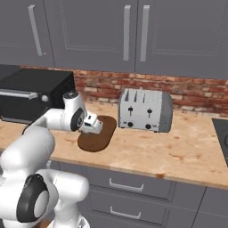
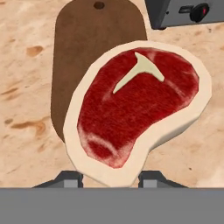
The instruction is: Retrieve the steak from the fridge and place it on the cutting board.
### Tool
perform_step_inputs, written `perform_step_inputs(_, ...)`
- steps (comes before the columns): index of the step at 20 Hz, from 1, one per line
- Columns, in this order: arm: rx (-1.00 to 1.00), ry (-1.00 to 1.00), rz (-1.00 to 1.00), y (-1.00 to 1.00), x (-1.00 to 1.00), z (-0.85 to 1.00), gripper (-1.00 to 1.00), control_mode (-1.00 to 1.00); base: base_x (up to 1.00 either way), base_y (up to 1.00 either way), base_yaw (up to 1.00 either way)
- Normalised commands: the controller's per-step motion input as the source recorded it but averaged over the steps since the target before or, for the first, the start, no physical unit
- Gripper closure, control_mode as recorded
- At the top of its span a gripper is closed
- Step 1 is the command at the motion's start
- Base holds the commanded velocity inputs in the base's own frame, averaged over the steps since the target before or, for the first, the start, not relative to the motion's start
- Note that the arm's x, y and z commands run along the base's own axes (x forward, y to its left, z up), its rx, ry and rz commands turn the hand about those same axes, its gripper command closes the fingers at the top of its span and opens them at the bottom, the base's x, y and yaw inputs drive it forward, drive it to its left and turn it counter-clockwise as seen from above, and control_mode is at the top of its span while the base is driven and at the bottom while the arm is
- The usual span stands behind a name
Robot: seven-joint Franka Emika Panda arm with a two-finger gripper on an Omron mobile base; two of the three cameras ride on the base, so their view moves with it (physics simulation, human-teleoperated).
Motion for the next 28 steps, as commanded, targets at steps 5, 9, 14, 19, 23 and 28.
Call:
perform_step_inputs(5, 0.0, 0.0, 0.0, 0.0, 0.08, -0.52, 1.0, -1.0, 0.0, 0.0, 0.0)
perform_step_inputs(9, 0.0, 0.0, 0.0, 0.0, 0.15, -0.31, 1.0, -1.0, 0.0, 0.0, 0.0)
perform_step_inputs(14, 0.0, 0.01, 0.0, 0.0, 0.34, -0.22, 1.0, -1.0, 0.0, 0.0, 0.0)
perform_step_inputs(19, 0.0, 0.06, 0.0, 0.0, 0.41, -0.08, 1.0, -1.0, 0.0, 0.0, 0.0)
perform_step_inputs(23, 0.0, 0.08, 0.0, 0.0, 0.38, -0.05, 1.0, -1.0, 0.0, 0.0, 0.0)
perform_step_inputs(28, 0.0, 0.04, 0.0, 0.0, 0.35, -0.04, 1.0, -1.0, 0.0, 0.0, 0.0)
